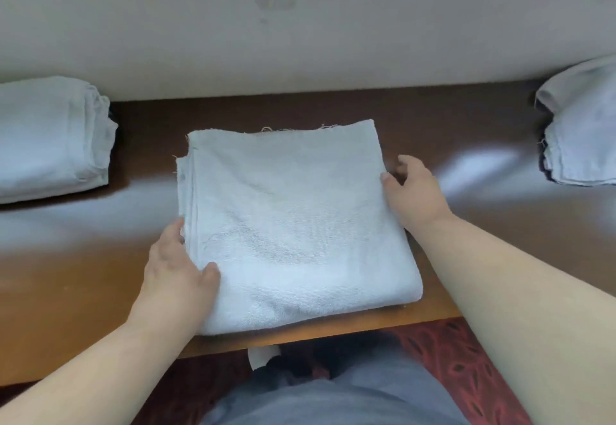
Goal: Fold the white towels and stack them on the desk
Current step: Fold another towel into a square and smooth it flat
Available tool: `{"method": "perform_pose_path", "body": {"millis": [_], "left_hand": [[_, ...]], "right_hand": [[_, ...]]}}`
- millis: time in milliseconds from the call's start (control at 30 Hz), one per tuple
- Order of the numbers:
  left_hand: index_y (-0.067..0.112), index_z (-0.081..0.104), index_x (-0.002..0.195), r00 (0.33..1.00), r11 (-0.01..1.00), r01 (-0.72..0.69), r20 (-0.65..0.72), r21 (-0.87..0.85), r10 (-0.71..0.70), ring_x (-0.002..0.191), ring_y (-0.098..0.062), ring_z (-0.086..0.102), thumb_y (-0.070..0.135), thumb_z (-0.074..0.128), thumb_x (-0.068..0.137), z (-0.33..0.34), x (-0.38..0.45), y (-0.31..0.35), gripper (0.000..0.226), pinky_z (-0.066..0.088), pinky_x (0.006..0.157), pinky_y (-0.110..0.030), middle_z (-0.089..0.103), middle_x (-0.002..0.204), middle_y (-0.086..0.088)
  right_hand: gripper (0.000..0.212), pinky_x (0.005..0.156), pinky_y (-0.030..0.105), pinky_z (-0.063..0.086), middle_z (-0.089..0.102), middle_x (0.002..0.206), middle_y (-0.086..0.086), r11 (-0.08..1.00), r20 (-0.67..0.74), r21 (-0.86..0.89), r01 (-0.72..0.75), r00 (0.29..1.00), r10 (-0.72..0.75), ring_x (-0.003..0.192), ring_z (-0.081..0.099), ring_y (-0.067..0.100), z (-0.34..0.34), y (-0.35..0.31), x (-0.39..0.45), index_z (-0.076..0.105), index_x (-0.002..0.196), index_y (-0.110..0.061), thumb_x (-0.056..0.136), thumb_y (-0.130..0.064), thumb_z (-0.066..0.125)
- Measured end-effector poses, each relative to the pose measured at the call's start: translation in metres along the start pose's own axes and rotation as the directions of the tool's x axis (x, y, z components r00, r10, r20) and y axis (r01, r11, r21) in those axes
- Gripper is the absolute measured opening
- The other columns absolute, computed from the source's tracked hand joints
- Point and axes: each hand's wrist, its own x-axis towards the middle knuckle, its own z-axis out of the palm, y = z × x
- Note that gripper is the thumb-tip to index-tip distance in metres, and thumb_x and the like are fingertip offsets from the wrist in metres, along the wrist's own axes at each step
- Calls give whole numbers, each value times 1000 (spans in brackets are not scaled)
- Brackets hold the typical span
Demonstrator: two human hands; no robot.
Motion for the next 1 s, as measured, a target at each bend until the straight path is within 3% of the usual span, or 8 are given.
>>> {"method": "perform_pose_path", "body": {"millis": [100,233,400,567,633,733,867,1000], "left_hand": [[34,22,149,965,931,-235,-49,278,258,141,-29,26,27,57,88,-4,26,39,71,27,114,-49,23,155,-3],[32,22,153,895,814,-439,103,381,435,148,-25,10,35,41,99,9,81,102,57,10,120,-46,11,163,-2],[43,0,152,970,779,-240,116,579,212,150,-29,-8,72,19,90,35,121,105,71,-2,114,-65,-5,165,-2],[37,-1,154,949,756,-307,122,579,292,150,-29,-6,71,11,89,37,149,118,74,-2,117,-60,-2,165,-5],[33,-2,155,953,747,-288,102,599,286,150,-30,-7,64,14,95,36,153,125,70,-4,118,-58,-3,164,-8],[26,1,156,915,727,-347,43,593,401,150,-32,-6,49,23,100,37,132,132,64,-4,119,-55,-2,164,-12],[24,11,156,754,624,-646,239,440,612,151,-28,-3,49,23,98,56,67,119,65,-1,119,-49,4,164,-8],[28,0,156,873,696,-480,211,534,440,150,-26,-8,55,17,96,57,47,72,69,-4,120,-51,-5,165,-5]], "right_hand": [[53,94,29,45,58,116,-11,988,-53,151,14,999,-6,111,57,13,-1,-8,10,45,144,-25,93,-40,55],[55,93,34,47,58,121,-8,984,18,164,74,997,-78,108,59,16,6,-38,37,41,144,-26,93,-43,54],[39,76,35,39,58,108,2,999,19,-24,-37,999,37,96,57,29,30,-43,61,48,117,-16,98,-50,46],[39,78,36,44,57,109,-3,996,-166,86,13,986,1,93,60,26,33,-44,80,46,122,-21,97,-50,42],[45,89,42,47,56,121,0,998,-157,64,5,988,5,105,59,28,31,-47,85,45,130,-21,96,-50,44],[65,109,44,29,33,153,5,987,-202,-157,38,977,-70,138,34,28,29,-56,69,29,151,-22,95,-49,49],[57,121,48,7,15,165,3,861,102,-270,431,902,-419,152,7,23,60,-69,-6,24,155,-23,102,-35,40],[63,122,49,-3,0,167,1,669,338,-493,556,831,-442,152,-7,21,78,-47,-51,8,158,-25,102,-50,20]]}}
